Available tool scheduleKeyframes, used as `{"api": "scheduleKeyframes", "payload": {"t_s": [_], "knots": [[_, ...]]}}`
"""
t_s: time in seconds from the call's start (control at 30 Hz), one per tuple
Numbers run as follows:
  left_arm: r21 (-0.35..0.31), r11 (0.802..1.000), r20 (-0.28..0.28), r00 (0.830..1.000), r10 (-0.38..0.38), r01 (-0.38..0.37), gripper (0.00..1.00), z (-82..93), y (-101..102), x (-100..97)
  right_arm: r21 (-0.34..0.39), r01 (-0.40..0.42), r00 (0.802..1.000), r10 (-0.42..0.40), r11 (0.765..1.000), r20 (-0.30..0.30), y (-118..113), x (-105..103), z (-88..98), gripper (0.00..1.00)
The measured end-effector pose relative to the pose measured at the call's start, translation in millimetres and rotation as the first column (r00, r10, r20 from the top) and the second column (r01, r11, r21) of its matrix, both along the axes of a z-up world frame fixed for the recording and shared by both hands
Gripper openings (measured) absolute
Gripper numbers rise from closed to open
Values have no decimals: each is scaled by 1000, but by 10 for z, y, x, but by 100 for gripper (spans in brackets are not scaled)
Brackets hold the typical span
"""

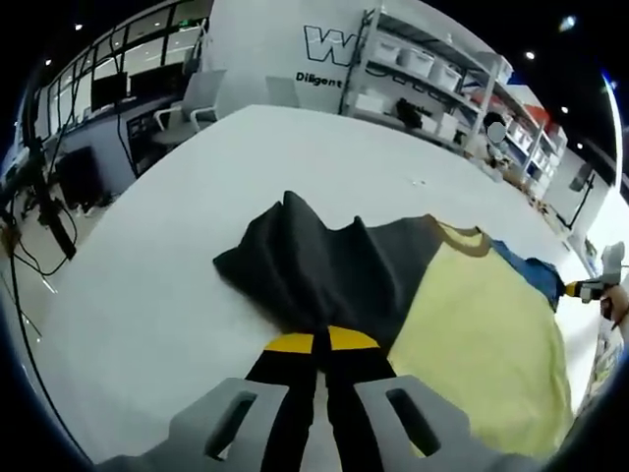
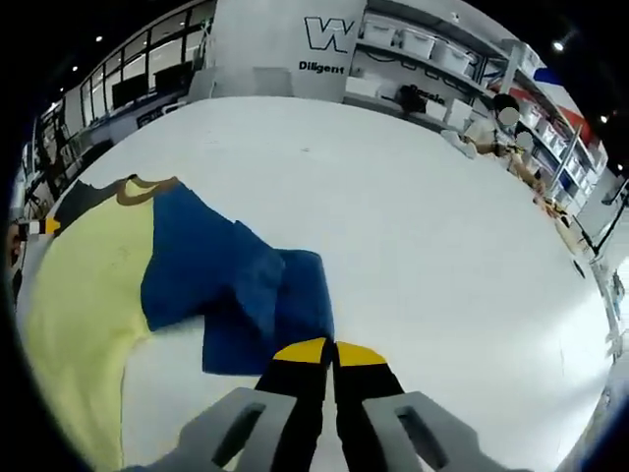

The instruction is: Fold the garment on the visible template until the final outline fits inside the template.

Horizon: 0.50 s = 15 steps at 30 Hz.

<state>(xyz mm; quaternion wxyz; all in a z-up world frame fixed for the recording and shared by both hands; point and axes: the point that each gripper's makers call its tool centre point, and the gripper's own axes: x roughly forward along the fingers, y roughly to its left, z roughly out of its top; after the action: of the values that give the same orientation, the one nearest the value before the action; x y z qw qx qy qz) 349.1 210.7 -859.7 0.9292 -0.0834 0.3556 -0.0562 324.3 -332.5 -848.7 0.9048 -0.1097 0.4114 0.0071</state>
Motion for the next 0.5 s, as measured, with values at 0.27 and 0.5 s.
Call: {"api": "scheduleKeyframes", "payload": {"t_s": [0.27, 0.5], "knots": [[10, 1000, 5, 1000, 20, -20, 2, 8, 96, 14, -58, 31, 999, -32, 998, -13, -234, 12, 36, 0], [21, 999, 4, 999, 36, -36, 2, 14, 189, -5, -12, 121, 993, -121, 993, -17, -377, -30, 9, 0]]}}
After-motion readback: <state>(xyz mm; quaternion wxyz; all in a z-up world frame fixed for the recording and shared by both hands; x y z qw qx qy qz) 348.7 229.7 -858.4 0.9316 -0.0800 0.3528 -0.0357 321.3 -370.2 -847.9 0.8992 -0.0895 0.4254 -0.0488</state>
